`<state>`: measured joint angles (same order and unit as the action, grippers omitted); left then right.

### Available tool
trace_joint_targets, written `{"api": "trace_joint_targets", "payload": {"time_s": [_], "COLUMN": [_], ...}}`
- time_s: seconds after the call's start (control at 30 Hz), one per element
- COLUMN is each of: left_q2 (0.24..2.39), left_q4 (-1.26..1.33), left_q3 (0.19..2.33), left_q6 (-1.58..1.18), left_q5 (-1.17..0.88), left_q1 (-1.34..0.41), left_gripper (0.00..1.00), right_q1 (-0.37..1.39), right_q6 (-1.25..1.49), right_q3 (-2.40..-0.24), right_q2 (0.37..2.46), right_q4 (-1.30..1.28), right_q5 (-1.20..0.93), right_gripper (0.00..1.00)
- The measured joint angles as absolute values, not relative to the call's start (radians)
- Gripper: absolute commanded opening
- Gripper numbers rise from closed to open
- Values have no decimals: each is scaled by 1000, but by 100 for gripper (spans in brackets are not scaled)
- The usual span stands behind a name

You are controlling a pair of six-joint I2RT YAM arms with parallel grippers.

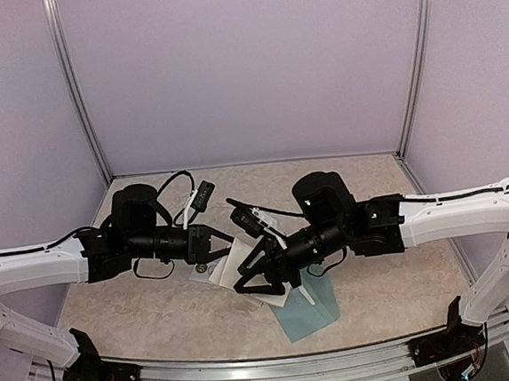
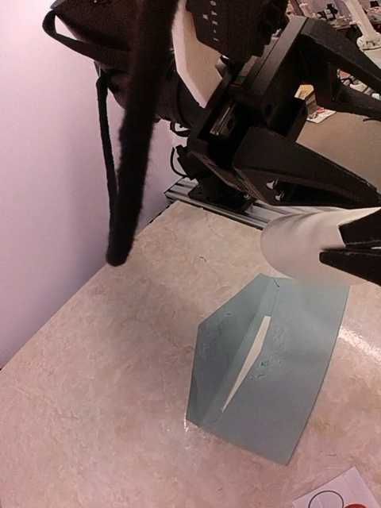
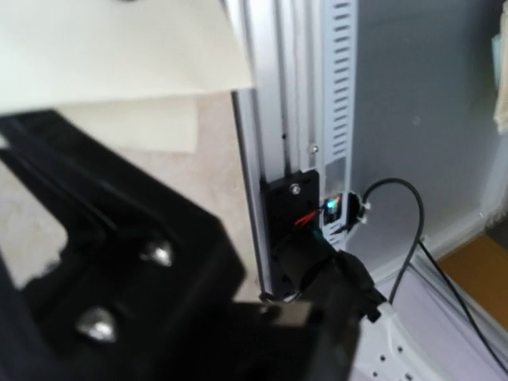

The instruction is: Place the letter into the envelope and seal it

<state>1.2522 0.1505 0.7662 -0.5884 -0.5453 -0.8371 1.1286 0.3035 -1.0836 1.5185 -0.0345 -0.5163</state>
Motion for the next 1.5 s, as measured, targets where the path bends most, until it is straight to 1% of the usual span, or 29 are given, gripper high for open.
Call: {"api": "trace_joint_targets", "payload": {"time_s": [0.07,0.17,0.27,0.37,0.47,0.53,0.7,0.87,0.97,1.1,1.27,1.5], "left_q2": [1242,1217,1187,1156,1130,1121,1119,1119,1122,1142,1174,1195], "left_q4": [154,149,144,141,131,118,75,60,57,41,-4,-38], "left_q3": [756,739,733,733,733,737,755,781,794,813,841,861], "left_q6": [-566,-511,-450,-400,-359,-337,-299,-279,-275,-265,-259,-257], "left_q5": [-552,-572,-605,-641,-663,-674,-686,-694,-696,-689,-646,-612], "left_q1": [-836,-831,-830,-832,-839,-852,-894,-931,-944,-950,-950,-950], "left_gripper": [0,0,0,0,0,0,0,0,0,0,0,0], "right_q1": [1130,1126,1102,1032,918,854,775,748,745,770,837,926], "right_q6": [311,307,316,333,368,393,463,488,476,446,437,427], "right_q3": [-1084,-1082,-1068,-1039,-991,-967,-946,-949,-958,-968,-968,-971], "right_q2": [1511,1462,1350,1222,1118,1090,1121,1200,1264,1333,1336,1372], "right_q4": [-33,-45,-45,-22,20,31,20,-19,-47,-64,-24,49], "right_q5": [-527,-532,-530,-514,-508,-507,-508,-513,-566,-675,-811,-892], "right_gripper": [73,75,78,82,82,82,82,82,81,84,91,92]}}
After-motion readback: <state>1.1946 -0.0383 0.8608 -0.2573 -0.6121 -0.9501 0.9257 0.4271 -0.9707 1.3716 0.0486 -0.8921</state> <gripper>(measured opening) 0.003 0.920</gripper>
